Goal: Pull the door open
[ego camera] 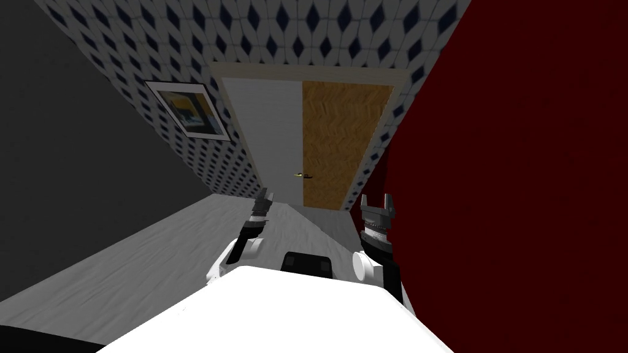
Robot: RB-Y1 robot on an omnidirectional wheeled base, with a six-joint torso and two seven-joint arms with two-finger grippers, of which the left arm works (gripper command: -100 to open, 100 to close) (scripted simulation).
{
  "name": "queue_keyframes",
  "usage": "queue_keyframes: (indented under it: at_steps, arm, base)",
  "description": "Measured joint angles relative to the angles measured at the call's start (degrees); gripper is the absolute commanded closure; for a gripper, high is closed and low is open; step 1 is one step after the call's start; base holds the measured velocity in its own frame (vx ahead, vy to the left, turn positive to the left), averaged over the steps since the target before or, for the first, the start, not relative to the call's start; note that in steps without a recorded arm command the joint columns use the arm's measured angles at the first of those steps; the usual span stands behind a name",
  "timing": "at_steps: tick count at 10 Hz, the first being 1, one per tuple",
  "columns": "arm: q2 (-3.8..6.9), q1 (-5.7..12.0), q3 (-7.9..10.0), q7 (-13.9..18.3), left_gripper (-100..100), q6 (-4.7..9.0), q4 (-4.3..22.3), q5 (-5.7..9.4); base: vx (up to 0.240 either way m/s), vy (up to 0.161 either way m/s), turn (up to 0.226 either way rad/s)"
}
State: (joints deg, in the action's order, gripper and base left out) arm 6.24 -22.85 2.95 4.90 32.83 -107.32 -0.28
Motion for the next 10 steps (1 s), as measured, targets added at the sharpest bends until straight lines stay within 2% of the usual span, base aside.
queue_keyframes:
  at_steps: [4, 8, 9, 10]
  arm:
    - [1.42, 0.98, -0.05, 0.98, -100, 1.56, 5.14, 0.9]
    - [3.09, 2.49, 0.09, 2.12, -100, 3.47, 11.42, 1.93]
    - [3.1, 2.79, -0.11, 2.17, -100, 4.06, 12.96, 2.02]
    - [3.74, 3.03, 0.02, 2.53, -100, 4.41, 14.23, 2.36]
  base:
    - [0.094, -0.011, -0.049]
    - [0.098, 0.0, -0.05]
    - [0.099, -0.015, -0.044]
    - [0.111, -0.014, -0.05]
